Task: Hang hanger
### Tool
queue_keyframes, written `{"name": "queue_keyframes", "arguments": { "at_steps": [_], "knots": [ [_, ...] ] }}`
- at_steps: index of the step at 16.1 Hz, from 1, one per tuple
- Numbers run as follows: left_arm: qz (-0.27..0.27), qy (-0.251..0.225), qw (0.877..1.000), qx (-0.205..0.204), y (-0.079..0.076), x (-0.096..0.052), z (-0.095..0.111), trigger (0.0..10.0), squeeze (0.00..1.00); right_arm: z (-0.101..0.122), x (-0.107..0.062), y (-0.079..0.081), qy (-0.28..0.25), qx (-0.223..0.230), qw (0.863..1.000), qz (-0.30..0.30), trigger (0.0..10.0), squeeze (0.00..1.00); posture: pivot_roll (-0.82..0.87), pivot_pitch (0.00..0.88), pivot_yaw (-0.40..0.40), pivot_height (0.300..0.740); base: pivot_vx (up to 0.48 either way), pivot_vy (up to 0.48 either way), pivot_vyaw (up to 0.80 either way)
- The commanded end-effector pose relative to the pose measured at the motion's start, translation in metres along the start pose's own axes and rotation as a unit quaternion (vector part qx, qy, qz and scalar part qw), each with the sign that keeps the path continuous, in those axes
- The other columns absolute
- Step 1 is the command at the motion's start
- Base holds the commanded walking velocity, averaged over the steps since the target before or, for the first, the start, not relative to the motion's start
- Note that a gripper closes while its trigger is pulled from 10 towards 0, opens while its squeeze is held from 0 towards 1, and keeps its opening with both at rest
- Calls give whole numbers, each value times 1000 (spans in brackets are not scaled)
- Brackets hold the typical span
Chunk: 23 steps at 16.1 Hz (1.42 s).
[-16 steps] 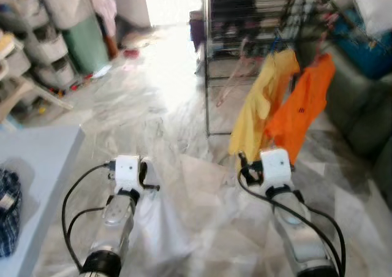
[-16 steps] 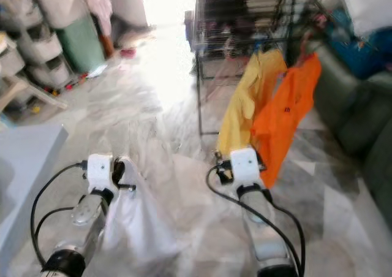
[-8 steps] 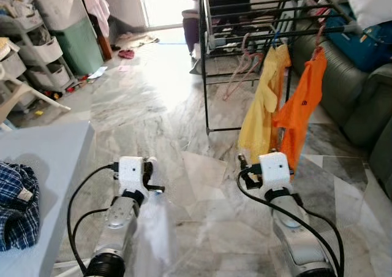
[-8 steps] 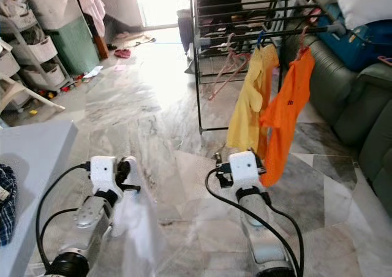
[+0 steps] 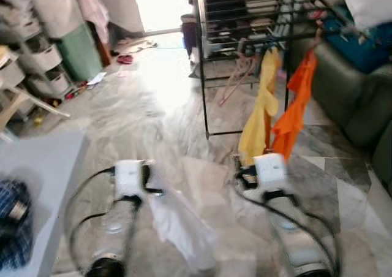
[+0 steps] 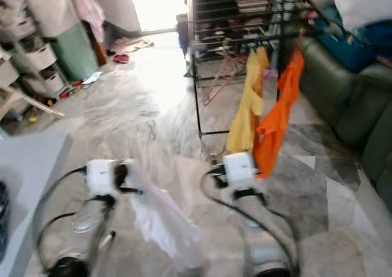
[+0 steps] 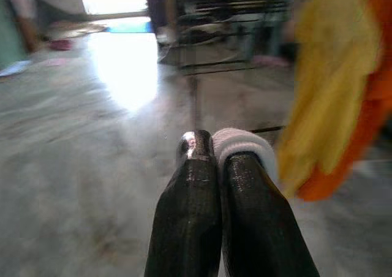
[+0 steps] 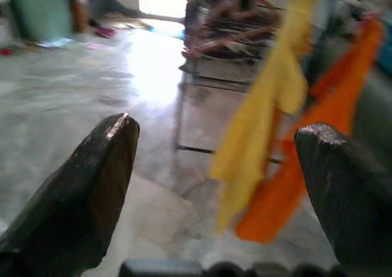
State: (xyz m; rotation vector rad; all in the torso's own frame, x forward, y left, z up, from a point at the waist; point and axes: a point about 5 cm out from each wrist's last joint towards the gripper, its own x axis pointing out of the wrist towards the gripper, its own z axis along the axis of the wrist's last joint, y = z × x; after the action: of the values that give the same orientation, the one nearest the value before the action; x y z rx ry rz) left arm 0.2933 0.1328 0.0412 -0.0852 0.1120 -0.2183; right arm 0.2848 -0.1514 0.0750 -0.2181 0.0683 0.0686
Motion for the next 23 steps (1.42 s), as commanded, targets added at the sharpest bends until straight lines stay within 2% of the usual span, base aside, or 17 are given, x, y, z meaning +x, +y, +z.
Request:
{"name": "queue_keyframes", "arguments": {
  "at_steps": [1, 11, 19, 23],
  "knots": [
    [13, -19, 1000, 12, 13, 0, 10, 10000, 0, 7, 3, 11, -11, 14, 1000, 11, 10000, 0, -217, 0, 114, 740, 416, 0, 0],
    [3, -15, 1000, 11, 7, 2, 8, 10000, 0, 7, 3, 10, -8, 15, 1000, 9, 10000, 0, -229, 0, 111, 740, 422, 0, 0],
    [-3, -9, 1000, 14, 5, 0, 4, 10000, 0, 2, 1, 15, 0, 26, 1000, 8, 10000, 0, -227, 0, 111, 740, 425, 0, 0],
    [-4, -6, 1000, 14, 3, 7, 6, 10000, 0, 5, 9, 16, -3, 34, 999, 7, 10000, 0, -240, 0, 110, 740, 430, 0, 0]
  ]
}}
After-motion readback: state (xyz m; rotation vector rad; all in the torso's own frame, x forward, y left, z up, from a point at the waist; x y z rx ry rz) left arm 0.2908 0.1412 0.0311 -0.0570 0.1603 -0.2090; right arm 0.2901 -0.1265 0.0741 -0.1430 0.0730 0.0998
